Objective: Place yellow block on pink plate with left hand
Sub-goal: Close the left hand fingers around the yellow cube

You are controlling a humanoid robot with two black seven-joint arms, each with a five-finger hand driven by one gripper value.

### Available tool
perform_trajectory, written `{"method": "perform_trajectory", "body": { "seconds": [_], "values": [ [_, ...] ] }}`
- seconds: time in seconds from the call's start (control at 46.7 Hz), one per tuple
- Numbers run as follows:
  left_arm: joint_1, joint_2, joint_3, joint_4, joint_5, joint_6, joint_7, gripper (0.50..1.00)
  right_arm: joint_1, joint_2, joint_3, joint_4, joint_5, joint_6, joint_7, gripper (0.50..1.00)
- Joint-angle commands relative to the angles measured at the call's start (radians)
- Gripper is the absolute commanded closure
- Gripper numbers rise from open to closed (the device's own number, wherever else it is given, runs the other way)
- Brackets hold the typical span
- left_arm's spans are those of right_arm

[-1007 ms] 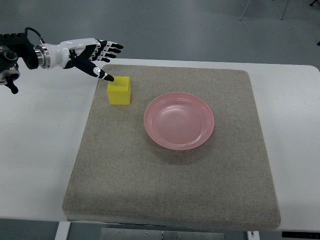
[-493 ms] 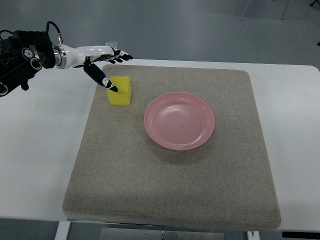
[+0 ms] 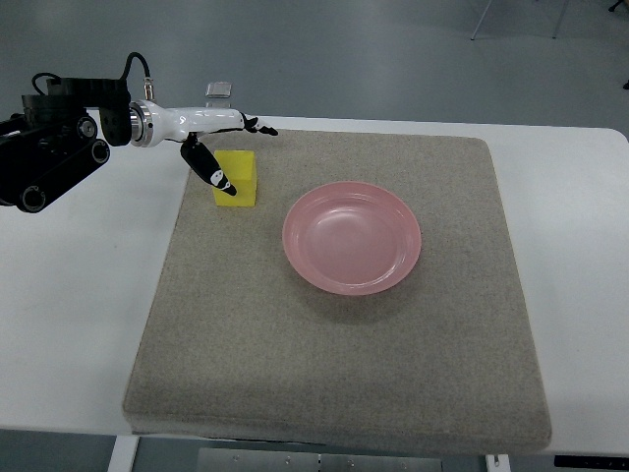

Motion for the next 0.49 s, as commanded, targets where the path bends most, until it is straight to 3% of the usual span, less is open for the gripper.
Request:
{"method": "perform_trajectory", "body": {
  "seconds": [0.0,0.15,0.236,0.471],
  "values": [
    [0.002,-0.006,0.0,0.02,-0.001,0.001,0.001,0.536,0.0,0.0,0.001,0.0,0.0,-0.001,0.0,0.576],
    [0.006,-0.006,0.0,0.037,-0.002,0.004,0.001,0.549,0.0,0.0,0.0,0.0,0.0,-0.001,0.0,0.576],
    [0.021,-0.011,0.0,0.039,-0.004,0.004,0.004,0.6,0.0,0.0,0.001,0.0,0.0,-0.001,0.001,0.576],
    [0.038,-0.025,0.0,0.056,-0.013,0.005,0.004,0.649,0.0,0.0,0.0,0.0,0.0,-0.001,0.0,0.576]
  ]
}}
